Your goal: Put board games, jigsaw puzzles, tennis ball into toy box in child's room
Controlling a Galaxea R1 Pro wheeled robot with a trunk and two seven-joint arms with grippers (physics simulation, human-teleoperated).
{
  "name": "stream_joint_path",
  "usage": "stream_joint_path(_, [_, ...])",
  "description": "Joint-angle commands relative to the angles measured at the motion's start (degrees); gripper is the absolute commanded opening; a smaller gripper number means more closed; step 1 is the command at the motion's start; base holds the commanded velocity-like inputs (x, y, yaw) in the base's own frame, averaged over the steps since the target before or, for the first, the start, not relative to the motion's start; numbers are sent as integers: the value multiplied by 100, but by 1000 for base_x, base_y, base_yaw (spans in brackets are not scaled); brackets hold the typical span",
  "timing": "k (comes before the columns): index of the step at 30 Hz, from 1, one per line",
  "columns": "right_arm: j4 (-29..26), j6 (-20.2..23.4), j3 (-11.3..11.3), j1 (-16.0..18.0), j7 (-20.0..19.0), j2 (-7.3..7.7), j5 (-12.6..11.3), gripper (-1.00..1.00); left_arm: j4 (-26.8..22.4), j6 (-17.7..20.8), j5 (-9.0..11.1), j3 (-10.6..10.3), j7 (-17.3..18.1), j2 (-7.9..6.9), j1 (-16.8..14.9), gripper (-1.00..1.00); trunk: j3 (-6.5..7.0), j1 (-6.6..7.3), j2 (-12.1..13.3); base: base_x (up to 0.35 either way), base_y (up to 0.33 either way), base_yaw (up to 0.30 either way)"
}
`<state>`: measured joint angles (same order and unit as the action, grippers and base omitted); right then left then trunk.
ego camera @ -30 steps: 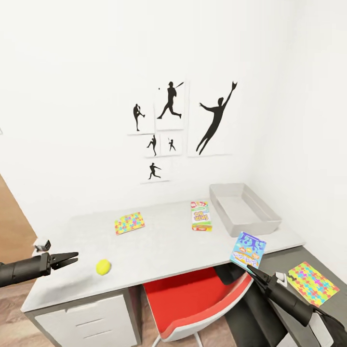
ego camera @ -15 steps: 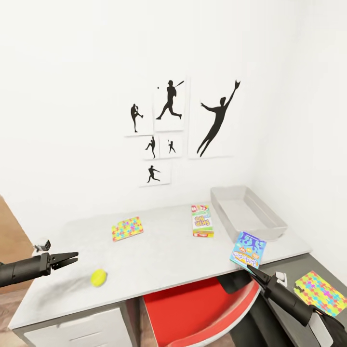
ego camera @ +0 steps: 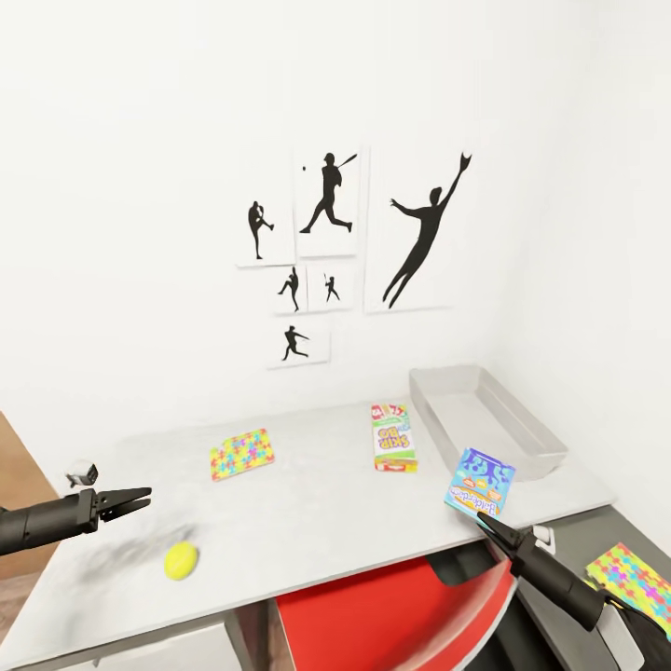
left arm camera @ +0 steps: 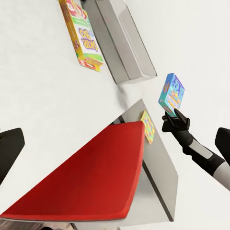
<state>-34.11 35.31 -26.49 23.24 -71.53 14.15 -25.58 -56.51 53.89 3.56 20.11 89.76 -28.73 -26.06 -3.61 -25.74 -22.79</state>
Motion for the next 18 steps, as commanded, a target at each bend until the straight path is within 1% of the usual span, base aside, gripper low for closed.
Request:
stream_joint_path(1, [1,47,-6,5,-10,0,-17,-100,0,61,-5,0,24,-1,-5,100,-13,-5,-13,69,0,0])
stream_joint_path(13, [1,47,-11,5,-18,0,-17,-100,0,61,-5,1,24,-1,-5,100,-13,-5,-13,69,-28,0])
stream_joint_path(18, [1,47,-13,5,-15,0,-17,-100,0,61,-5,1,24,-1,-5,100,-13,-5,-13,164,-5,0])
